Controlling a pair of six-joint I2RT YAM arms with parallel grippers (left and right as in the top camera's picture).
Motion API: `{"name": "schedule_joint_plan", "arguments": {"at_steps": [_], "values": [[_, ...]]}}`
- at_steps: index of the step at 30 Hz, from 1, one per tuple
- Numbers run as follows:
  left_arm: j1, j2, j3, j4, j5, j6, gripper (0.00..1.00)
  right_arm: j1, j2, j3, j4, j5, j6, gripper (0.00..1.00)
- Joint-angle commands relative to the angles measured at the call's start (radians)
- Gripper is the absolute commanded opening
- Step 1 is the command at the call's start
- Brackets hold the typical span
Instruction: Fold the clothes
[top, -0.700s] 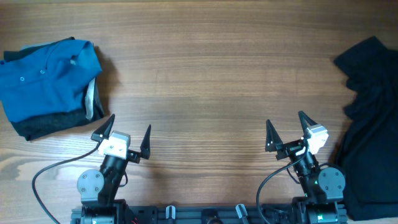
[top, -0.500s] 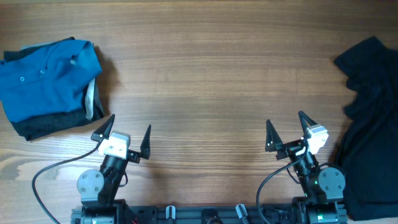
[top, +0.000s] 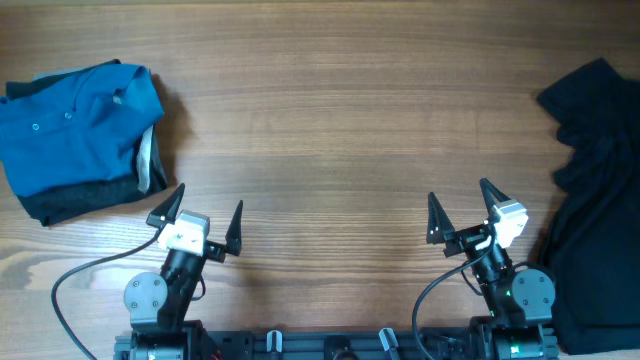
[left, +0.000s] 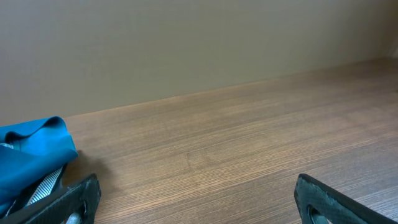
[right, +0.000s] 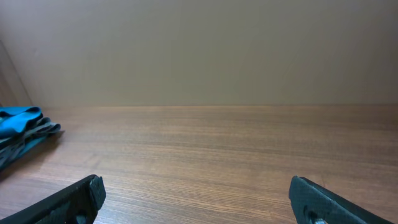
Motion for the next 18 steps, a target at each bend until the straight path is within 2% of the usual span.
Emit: {"name": "schedule_joint_plan", "arguments": {"at_steps": [1,17,18], "values": [[-0.006,-0.010,-0.008,0.000,-0.010,-0.010,1.00,0.003,0.002,0.000,0.003,0.009,0.010,1.00],[-0.006,-0.010,-0.008,0.000,-0.010,-0.010,1.00,0.003,0.002,0.000,0.003,0.009,0.011,1.00],[-0.006,-0.010,-0.008,0.038,-0.010,0.022,1.00,0.003,0.002,0.000,0.003,0.009,0.011,1.00]]}}
